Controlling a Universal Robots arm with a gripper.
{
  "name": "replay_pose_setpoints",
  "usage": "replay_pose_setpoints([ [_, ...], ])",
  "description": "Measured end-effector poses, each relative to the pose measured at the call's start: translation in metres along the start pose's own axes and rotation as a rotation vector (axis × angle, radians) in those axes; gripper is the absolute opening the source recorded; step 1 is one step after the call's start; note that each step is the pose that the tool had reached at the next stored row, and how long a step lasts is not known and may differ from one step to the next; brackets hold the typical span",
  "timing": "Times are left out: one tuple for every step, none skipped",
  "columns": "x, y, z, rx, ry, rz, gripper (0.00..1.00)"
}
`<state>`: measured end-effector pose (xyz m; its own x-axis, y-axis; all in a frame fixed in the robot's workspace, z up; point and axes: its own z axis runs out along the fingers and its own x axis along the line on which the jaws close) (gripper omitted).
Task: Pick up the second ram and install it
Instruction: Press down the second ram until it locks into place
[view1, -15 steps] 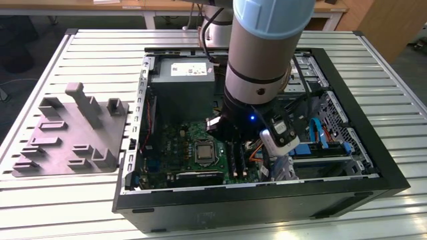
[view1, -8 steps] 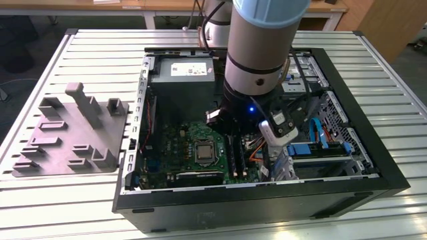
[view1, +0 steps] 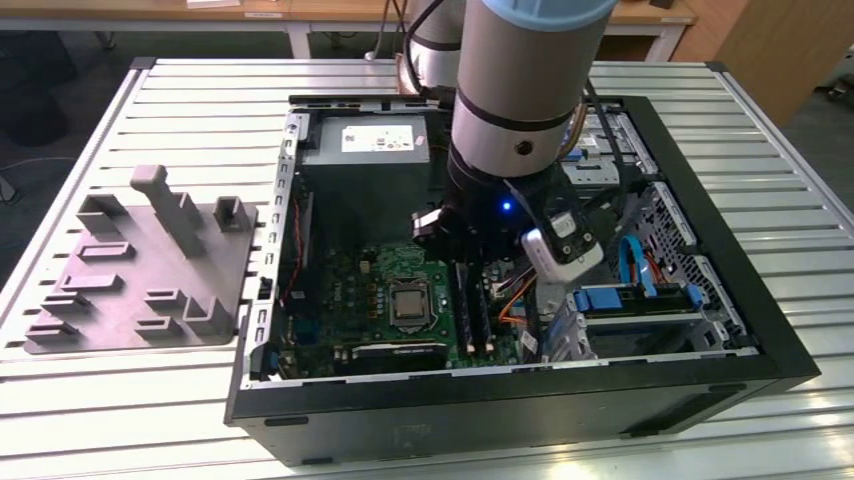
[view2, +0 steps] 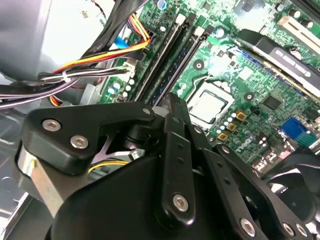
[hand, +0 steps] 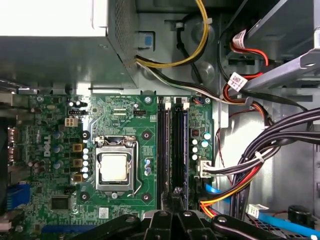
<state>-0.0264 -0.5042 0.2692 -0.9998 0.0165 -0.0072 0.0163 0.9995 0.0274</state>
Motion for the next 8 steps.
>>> replay_pose_setpoints([
  [0.0,0.0,-0.0002,0.0002,0.0001,0.0,0.1],
  [0.0,0.0,-0.0003,0.0003,0.0001,0.0,0.1],
  [0.0,0.0,-0.0004,0.0003,0.0001,0.0,0.1],
  [0.0,0.0,-0.0005,0.0003,0.0001,0.0,0.1],
  [0.0,0.0,-0.0008,0.0003,0.0001,0.0,0.1],
  [0.0,0.0,-0.0011,0.0004,0.0001,0.0,0.1],
  [0.0,0.0,-0.0011,0.0003,0.0001,0.0,0.1],
  [0.0,0.0,-0.0012,0.0003,0.0001,0.0,0.1],
])
